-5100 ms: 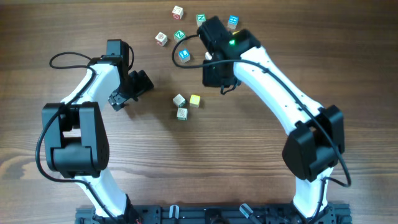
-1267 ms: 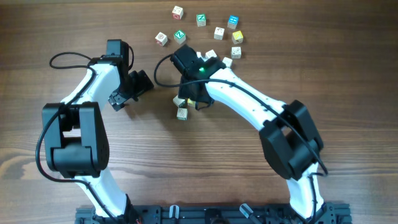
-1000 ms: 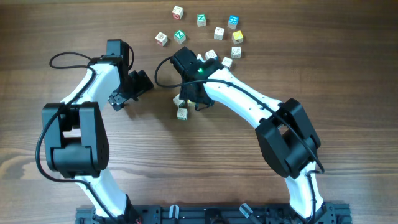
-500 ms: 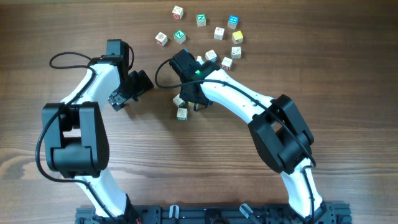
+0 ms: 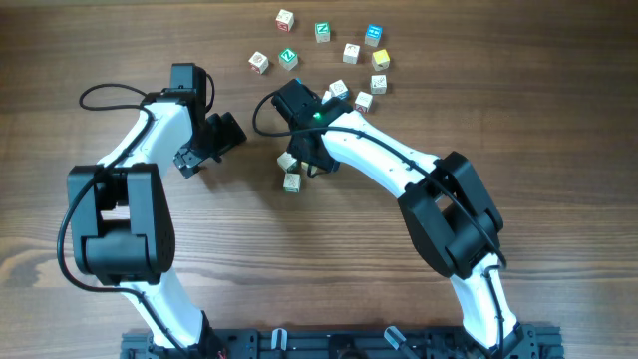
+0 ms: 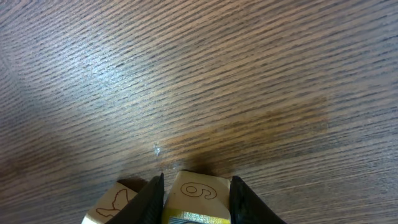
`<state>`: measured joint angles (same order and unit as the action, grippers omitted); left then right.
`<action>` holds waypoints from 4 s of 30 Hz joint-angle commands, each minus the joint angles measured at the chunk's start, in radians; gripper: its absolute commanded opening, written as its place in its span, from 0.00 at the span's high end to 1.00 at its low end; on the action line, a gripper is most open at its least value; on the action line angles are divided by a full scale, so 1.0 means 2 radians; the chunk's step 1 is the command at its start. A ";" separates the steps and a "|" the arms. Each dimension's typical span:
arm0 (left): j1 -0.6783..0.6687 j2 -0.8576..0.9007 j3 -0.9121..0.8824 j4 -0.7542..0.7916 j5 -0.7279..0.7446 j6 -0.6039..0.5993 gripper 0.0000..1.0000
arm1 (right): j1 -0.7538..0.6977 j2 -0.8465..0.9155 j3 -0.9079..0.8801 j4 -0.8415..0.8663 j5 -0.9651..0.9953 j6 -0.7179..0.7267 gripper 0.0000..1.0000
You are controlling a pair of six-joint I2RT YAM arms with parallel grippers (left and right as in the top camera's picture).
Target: Form a circle
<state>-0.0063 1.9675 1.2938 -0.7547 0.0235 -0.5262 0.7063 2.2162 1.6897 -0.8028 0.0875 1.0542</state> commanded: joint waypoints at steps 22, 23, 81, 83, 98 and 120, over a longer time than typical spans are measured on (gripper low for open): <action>0.001 0.006 -0.003 0.001 -0.005 -0.003 0.00 | -0.001 0.006 -0.002 0.012 -0.003 0.009 0.65; 0.001 0.006 -0.003 0.001 -0.005 -0.003 0.00 | -0.001 0.006 -0.002 0.011 -0.003 0.009 0.65; 0.001 0.006 -0.003 0.001 -0.005 -0.003 0.00 | -0.001 0.006 -0.002 0.007 -0.018 0.000 0.64; 0.001 0.006 -0.003 0.001 -0.005 -0.003 0.00 | -0.001 0.006 -0.002 0.007 -0.018 0.000 0.57; 0.001 0.006 -0.003 0.001 -0.005 -0.003 0.00 | -0.001 0.006 -0.002 0.020 -0.008 0.000 0.42; 0.001 0.006 -0.003 0.001 -0.005 -0.003 0.00 | -0.048 0.006 -0.002 0.036 0.019 -0.069 0.22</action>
<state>-0.0063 1.9675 1.2938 -0.7547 0.0235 -0.5262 0.6159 2.2162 1.6897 -0.7288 0.0910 0.9398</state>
